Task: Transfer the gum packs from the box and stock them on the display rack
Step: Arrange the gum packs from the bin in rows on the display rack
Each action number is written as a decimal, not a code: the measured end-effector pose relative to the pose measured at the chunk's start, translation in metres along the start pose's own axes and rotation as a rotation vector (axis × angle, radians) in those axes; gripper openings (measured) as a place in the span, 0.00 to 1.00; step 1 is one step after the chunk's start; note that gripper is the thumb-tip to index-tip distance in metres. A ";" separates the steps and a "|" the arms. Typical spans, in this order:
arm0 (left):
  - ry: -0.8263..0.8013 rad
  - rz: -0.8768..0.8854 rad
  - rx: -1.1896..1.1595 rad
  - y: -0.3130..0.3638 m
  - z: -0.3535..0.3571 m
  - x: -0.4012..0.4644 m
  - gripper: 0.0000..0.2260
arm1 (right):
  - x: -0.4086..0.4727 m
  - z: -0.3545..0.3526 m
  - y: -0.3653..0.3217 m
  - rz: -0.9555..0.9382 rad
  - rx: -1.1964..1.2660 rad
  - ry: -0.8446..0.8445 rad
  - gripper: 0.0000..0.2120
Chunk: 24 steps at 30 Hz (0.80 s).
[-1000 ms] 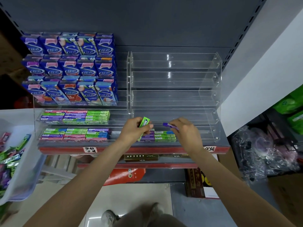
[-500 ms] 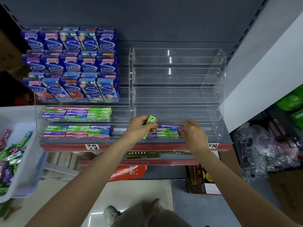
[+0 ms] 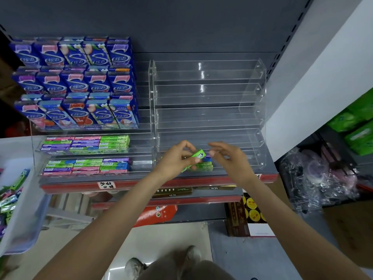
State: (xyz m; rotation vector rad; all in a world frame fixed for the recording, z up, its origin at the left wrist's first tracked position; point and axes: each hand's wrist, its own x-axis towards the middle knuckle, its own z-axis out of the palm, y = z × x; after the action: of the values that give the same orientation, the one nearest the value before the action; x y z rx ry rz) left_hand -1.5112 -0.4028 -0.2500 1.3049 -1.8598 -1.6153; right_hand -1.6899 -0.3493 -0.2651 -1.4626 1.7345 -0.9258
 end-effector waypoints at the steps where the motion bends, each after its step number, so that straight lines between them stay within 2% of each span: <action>1: -0.026 0.003 -0.014 0.003 0.005 0.002 0.09 | -0.001 -0.003 -0.004 -0.005 0.078 -0.034 0.14; 4: -0.058 0.027 0.043 0.009 0.020 0.009 0.12 | -0.002 -0.012 -0.004 -0.038 0.175 -0.071 0.11; 8: -0.004 0.056 0.195 0.006 0.025 0.016 0.10 | -0.006 -0.034 0.010 0.035 0.303 0.034 0.06; 15: 0.034 0.147 0.305 0.007 0.041 0.016 0.10 | -0.009 -0.042 0.027 0.003 0.010 0.009 0.06; 17: 0.061 0.200 0.524 0.001 0.036 0.014 0.13 | -0.006 -0.046 0.032 0.047 -0.051 0.042 0.06; 20: 0.007 0.236 0.870 -0.013 0.023 0.009 0.19 | -0.004 -0.047 0.040 0.059 -0.149 0.032 0.06; 24: -0.081 0.254 1.026 -0.023 0.018 0.007 0.21 | -0.003 -0.041 0.042 0.039 -0.223 0.016 0.08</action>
State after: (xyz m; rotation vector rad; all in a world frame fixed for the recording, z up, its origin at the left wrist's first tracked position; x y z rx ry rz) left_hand -1.5190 -0.3956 -0.2787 1.2239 -2.9090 -0.5354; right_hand -1.7456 -0.3376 -0.2792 -1.5584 1.9210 -0.7439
